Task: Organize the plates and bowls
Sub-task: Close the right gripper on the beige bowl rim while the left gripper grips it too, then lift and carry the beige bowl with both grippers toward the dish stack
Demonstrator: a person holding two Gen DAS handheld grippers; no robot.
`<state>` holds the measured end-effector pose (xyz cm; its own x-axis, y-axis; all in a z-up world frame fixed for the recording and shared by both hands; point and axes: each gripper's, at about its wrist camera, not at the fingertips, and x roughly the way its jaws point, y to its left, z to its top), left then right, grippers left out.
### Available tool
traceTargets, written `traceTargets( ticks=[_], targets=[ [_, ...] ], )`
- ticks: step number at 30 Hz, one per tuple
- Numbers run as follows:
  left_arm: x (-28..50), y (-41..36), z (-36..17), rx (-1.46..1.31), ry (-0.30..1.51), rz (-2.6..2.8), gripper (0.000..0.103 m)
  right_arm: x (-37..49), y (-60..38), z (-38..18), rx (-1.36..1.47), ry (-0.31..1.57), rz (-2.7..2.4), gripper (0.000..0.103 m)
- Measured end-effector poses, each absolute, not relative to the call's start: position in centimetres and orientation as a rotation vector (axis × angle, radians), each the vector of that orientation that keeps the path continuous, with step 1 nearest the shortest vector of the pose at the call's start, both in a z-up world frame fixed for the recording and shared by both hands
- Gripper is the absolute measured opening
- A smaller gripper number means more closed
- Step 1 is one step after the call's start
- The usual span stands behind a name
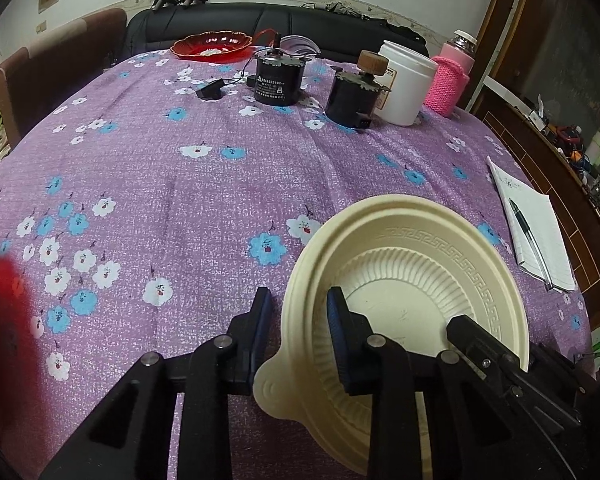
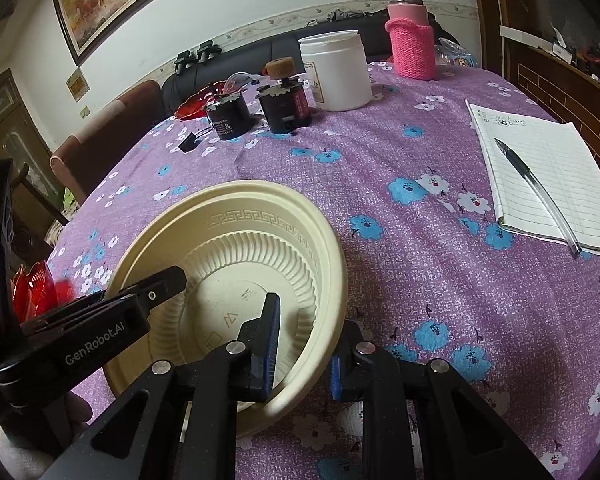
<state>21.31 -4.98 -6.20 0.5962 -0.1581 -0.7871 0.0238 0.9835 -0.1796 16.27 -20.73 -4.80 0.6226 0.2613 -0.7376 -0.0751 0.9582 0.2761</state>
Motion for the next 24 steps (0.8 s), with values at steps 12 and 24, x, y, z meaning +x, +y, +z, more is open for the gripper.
traceTargets(
  ticks=[12, 24],
  targets=[
    [20.99, -4.92, -5.82, -0.144, 0.912, -0.095, 0.027, 15.96, -20.32, -4.67, 0.216, 0.869, 0.2, 0.021],
    [20.46, -4.84, -5.32, -0.113, 0.879, -0.063, 0.028, 15.82, -19.81, -4.71, 0.21, 0.857, 0.204, 0.021]
  ],
)
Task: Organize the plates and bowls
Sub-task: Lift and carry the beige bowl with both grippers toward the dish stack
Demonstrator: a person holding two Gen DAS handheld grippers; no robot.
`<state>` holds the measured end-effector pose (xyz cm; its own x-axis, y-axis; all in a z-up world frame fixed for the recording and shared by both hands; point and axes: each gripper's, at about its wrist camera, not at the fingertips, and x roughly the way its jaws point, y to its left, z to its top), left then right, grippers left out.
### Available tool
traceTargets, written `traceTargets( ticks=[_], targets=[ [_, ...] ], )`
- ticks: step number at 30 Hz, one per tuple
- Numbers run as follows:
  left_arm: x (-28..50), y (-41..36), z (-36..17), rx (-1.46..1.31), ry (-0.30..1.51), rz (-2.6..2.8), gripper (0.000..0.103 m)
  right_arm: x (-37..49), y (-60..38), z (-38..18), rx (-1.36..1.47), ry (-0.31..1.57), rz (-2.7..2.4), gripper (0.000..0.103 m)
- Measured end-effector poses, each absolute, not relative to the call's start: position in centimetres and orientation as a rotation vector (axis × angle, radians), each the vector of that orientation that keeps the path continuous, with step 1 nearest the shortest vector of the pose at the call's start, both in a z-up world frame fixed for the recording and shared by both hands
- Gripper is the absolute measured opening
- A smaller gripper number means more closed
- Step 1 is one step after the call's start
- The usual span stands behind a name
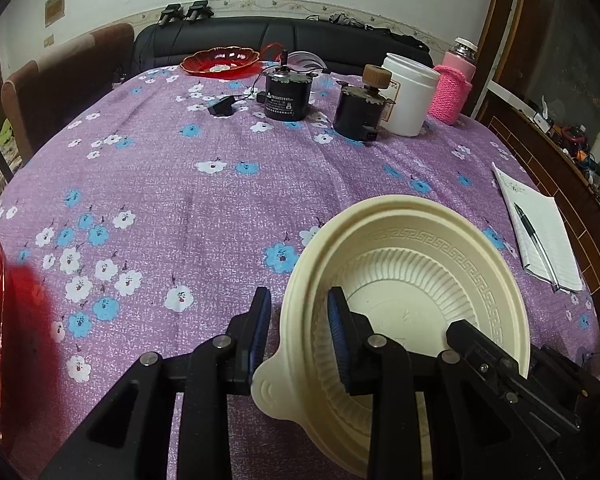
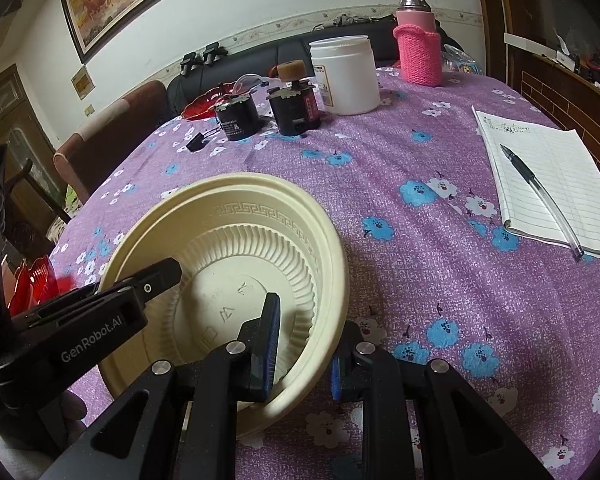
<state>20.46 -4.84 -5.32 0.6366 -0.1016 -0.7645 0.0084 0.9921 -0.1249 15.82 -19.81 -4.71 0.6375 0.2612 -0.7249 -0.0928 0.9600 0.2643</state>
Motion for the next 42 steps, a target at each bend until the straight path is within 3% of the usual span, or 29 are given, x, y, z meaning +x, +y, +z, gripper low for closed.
traceTargets(
  ticks=[25, 42],
  targets=[
    [14.5, -4.5, -3.1, -0.015, 0.817, 0.036, 0.029, 13.5, -17.4, -2.8, 0.16, 0.763, 0.312, 0.022],
    [7.0, -1.1, -0.3, -0.048, 0.788, 0.02, 0.03, 5.4, -13.1, -1.1, 0.106, 0.736, 0.349, 0.022]
  ],
)
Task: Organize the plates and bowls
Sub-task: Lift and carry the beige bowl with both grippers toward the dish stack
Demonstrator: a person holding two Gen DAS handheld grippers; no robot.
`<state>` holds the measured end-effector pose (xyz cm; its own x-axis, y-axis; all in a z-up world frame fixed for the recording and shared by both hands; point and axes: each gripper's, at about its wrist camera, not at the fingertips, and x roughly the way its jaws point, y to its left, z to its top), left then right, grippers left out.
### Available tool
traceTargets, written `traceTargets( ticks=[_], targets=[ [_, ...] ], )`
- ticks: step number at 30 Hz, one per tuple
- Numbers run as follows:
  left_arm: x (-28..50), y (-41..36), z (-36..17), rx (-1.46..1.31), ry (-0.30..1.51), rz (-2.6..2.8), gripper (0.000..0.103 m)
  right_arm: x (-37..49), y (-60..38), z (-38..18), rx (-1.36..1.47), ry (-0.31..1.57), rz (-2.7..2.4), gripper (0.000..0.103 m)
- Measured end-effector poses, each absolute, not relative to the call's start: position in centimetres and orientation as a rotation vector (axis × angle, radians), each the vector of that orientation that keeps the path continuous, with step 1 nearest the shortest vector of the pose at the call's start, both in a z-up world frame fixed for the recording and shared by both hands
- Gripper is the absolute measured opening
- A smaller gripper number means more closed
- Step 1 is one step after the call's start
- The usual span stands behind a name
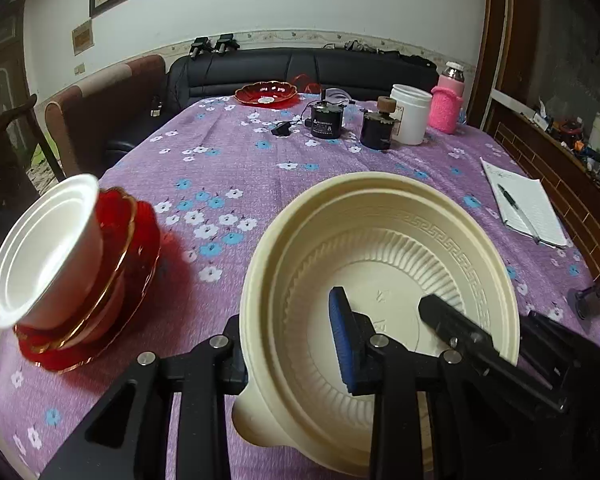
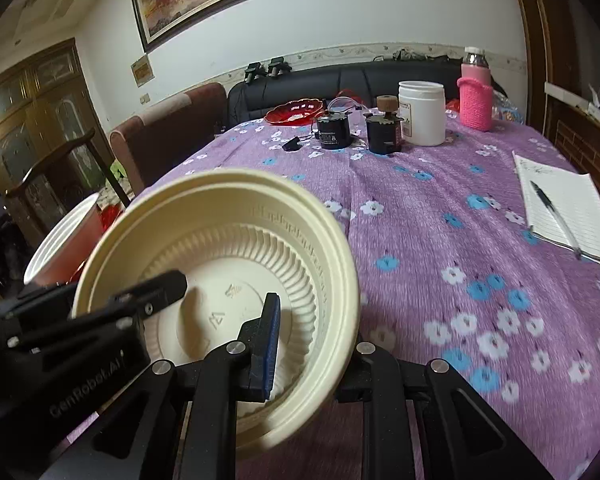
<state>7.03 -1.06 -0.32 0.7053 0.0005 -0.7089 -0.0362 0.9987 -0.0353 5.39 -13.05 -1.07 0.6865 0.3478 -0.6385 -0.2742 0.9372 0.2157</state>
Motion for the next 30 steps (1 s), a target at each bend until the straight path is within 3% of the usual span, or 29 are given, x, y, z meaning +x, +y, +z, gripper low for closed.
traceTargets(
  ticks=[30],
  targets=[
    [-0.8, 6.3, 1.4, -0.21, 0.754, -0.018, 0.03, -2.6, -6.5, 2.0, 0.039, 0.711, 0.399, 0.022]
  ],
)
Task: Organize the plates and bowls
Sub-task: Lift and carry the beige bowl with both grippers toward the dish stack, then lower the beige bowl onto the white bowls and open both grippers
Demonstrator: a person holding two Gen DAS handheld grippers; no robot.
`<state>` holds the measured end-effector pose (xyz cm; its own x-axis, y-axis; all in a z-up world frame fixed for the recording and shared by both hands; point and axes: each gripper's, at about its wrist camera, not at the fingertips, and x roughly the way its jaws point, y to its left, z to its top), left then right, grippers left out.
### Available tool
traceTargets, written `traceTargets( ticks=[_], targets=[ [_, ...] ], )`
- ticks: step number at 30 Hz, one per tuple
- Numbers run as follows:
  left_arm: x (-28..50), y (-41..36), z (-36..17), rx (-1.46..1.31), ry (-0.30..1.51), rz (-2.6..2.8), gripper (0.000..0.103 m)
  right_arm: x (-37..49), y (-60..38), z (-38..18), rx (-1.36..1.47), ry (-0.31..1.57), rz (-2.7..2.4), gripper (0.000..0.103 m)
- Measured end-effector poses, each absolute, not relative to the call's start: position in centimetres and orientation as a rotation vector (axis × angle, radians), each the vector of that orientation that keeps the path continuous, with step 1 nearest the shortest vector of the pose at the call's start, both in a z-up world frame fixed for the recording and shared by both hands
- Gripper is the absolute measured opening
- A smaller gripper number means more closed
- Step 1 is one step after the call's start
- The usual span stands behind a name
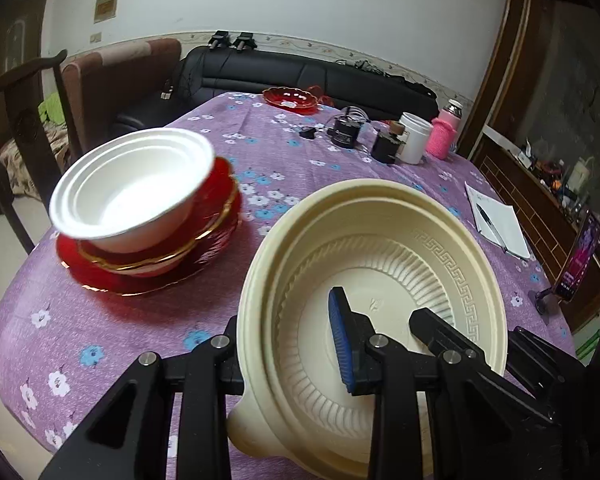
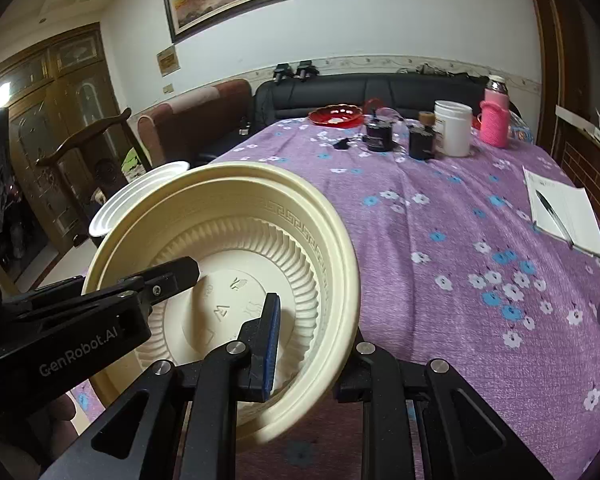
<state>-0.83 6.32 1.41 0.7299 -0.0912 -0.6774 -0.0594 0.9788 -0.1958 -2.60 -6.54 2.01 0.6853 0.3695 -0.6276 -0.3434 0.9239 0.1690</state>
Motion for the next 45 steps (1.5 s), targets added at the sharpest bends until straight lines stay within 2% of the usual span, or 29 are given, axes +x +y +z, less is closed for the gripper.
traceTargets(
  ticks=[28, 45],
  targets=[
    [-3.0, 16.9, 1.9, -0.376, 0.706, 0.089, 0.028, -2.4, 3.6, 4.9, -0.07, 0.665, 0.546, 0.022],
    [-2.0, 19.7, 7.9, -0.328, 0.598, 0.118, 0.028, -0.6, 7.1, 10.1, -0.131, 0.559, 0.607, 0.022]
  ],
)
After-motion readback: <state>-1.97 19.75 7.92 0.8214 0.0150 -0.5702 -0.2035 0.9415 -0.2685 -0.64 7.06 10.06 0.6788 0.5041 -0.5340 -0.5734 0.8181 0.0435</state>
